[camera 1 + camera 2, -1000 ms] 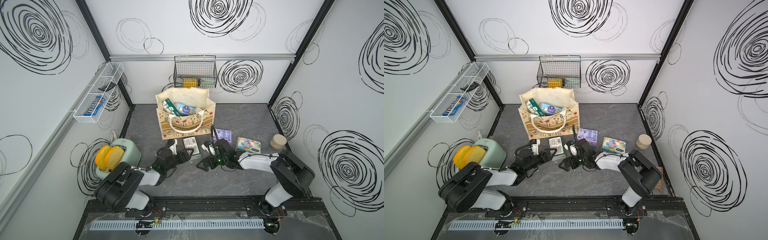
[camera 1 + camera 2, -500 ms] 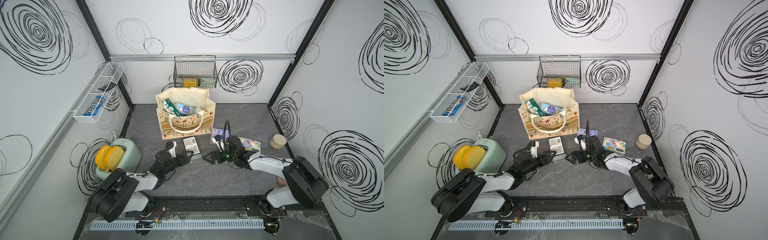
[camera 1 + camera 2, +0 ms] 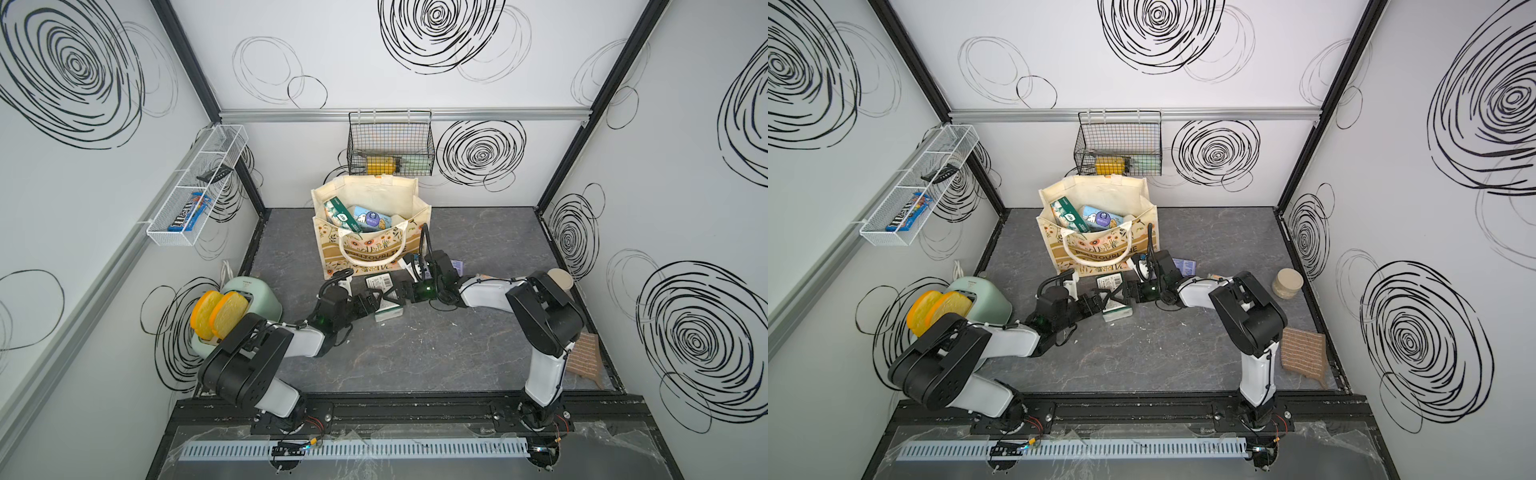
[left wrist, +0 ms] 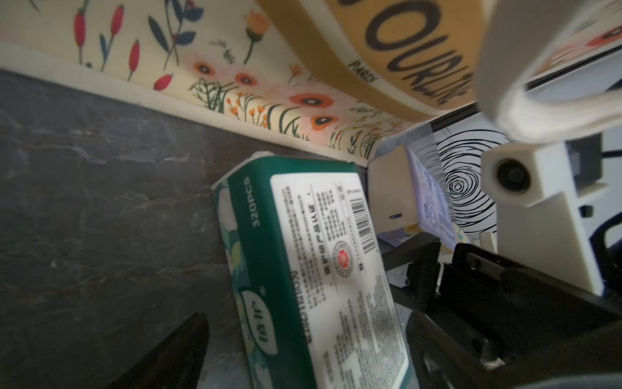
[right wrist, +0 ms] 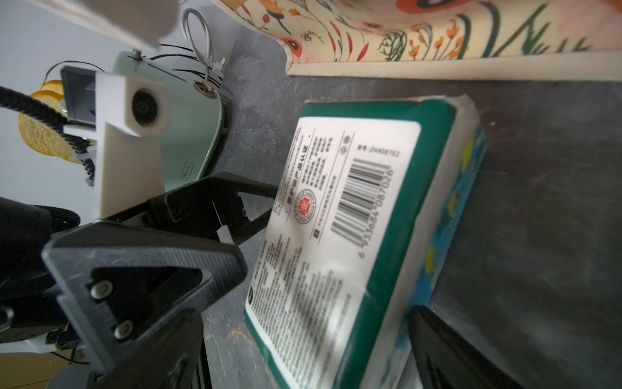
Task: Put tissues into the canvas bag
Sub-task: Move the pack of facial tissues to the center of the board.
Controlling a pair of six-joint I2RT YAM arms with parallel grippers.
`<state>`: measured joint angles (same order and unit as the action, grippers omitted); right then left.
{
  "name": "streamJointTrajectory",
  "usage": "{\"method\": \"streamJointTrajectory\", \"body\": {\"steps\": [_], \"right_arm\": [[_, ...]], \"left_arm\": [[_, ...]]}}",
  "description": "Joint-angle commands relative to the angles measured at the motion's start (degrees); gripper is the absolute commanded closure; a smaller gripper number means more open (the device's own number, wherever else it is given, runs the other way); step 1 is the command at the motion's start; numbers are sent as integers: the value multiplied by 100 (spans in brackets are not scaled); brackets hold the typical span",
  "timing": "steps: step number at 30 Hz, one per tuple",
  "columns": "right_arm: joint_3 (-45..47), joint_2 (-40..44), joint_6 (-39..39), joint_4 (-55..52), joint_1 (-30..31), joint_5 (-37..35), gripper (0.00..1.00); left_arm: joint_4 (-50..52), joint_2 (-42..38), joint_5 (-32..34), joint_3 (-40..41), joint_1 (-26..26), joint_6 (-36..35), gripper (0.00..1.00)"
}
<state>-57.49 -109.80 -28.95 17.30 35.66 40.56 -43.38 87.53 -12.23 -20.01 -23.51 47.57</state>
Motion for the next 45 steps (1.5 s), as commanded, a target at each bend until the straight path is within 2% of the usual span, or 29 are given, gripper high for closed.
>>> {"method": "streamJointTrajectory", "body": {"steps": [1,6,8,11,17,24,31,35,38,42,45], "right_arm": [[17,-156,-222,243,10,397,2],[541,179,-369,482,60,365,4],[799,420,-392,515,65,331,4],[1140,793,-341,477,70,300,4],[1666,1561,-99,157,70,225,4],[2325,2430,-177,88,96,252,4],[3447,3998,-660,53,606,-21,4],[3797,5158,-600,-679,583,-522,3],[3962,5754,-493,-892,412,-961,3],[3985,5796,-423,-986,-151,-642,3],[3987,5582,-424,-1103,-399,-477,1]], "left_arm": [[-344,61,-308,34,-9,14,5],[-767,230,-605,264,-178,304,6],[-1109,385,-812,367,-318,428,12],[-1379,582,-981,425,-637,617,13],[-1604,565,-741,567,-1413,808,14],[-1397,-140,-423,921,-1832,916,14],[-136,-1478,-81,1032,-2267,661,13],[892,-2544,230,1225,-2253,423,11],[1739,-3233,382,1355,-1993,299,9],[2244,-3794,222,1441,-1406,194,8],[2236,-3856,54,1355,-1097,86,8]]}}
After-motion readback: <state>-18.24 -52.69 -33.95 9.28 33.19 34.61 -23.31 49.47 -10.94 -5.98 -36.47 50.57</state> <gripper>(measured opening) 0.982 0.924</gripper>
